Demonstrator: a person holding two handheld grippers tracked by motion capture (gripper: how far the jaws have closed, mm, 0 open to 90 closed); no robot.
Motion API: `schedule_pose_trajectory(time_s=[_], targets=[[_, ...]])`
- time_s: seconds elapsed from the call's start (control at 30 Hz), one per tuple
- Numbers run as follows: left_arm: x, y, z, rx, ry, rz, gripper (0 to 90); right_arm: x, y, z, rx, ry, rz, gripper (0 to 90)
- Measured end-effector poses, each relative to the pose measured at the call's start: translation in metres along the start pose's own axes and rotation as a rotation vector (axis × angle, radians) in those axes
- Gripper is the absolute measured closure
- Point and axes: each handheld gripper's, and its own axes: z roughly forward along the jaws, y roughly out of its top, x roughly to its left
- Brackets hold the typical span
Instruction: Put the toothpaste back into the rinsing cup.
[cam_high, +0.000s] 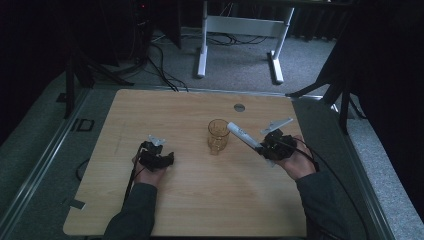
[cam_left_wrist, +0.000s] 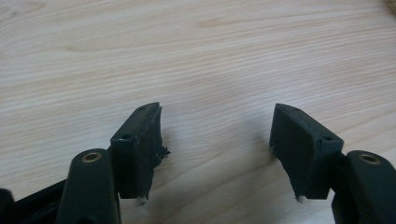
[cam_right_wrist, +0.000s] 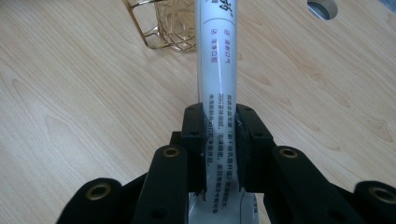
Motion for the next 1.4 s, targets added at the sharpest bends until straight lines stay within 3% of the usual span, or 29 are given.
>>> schedule_pose_trajectory(time_s=[0.13,0.2,0.3,0.6,0.83,1.4], targets=[[-0.014,0.008,-0.008,-0.052,-0.059,0.022,34.7,0.000,0.002,0.000,0.003,-0.001,0.001,75.9],[-0.018,0.011,-0.009,-0.065,-0.067,0.032,34.7,0.000,0.002,0.000,0.001,0.000,-0.004,75.9],[-0.038,0.021,-0.015,-0.098,-0.112,0.071,34.7,0.001,0.005,-0.002,-0.003,-0.001,-0.007,76.1],[-0.077,0.032,-0.018,-0.133,-0.216,0.157,34.8,0.001,0.014,-0.001,-0.001,-0.004,-0.022,76.2],[-0.095,0.036,-0.012,-0.124,-0.263,0.174,38.9,0.002,0.020,0.000,-0.001,-0.001,-0.030,76.2],[-0.119,0.043,0.003,-0.108,-0.308,0.146,46.1,-0.001,0.027,0.002,0.004,-0.003,-0.026,76.2]])
